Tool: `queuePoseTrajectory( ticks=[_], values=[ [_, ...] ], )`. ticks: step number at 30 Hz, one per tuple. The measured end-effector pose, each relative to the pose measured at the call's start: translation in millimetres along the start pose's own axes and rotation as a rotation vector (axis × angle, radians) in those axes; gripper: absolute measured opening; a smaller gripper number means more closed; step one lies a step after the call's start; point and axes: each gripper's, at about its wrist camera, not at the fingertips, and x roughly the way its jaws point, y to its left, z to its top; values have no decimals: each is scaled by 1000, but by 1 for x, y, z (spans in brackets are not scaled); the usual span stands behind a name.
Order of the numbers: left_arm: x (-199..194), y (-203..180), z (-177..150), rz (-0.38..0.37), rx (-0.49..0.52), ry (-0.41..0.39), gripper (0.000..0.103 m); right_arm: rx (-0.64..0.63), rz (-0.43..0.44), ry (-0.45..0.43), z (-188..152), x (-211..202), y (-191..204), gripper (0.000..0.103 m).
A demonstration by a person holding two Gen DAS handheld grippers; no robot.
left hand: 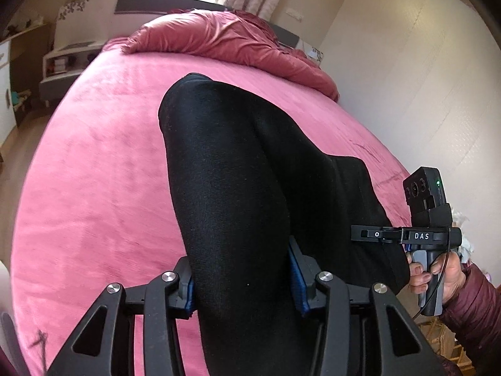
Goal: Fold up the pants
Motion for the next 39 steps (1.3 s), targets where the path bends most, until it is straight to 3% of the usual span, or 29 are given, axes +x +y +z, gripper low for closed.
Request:
queuePoseTrajectory(
  ticks=[9, 19, 26, 31, 34, 36, 39],
  values=[
    [-21, 36, 14, 53, -25, -54, 47, -84, 11, 5, 44, 33, 40, 48],
    [-20, 56, 35, 80, -43, -73, 47, -150, -2, 13, 80, 53, 57, 48],
    [8, 95, 66, 79, -105, -40, 47, -184, -37, 31, 120, 78, 60, 48],
    [51, 135, 79, 80, -183, 39, 49, -175, -64, 86, 152, 118, 53, 48],
    [81, 159, 72, 113, -226, 120, 57, -137, -104, 146, 158, 153, 35, 50],
    [87, 173, 66, 107, -259, 104, 74, -105, -104, 149, 157, 165, 22, 58],
    [91, 185, 62, 62, -312, 109, 76, -64, -56, 109, 153, 166, 7, 61]
  ],
)
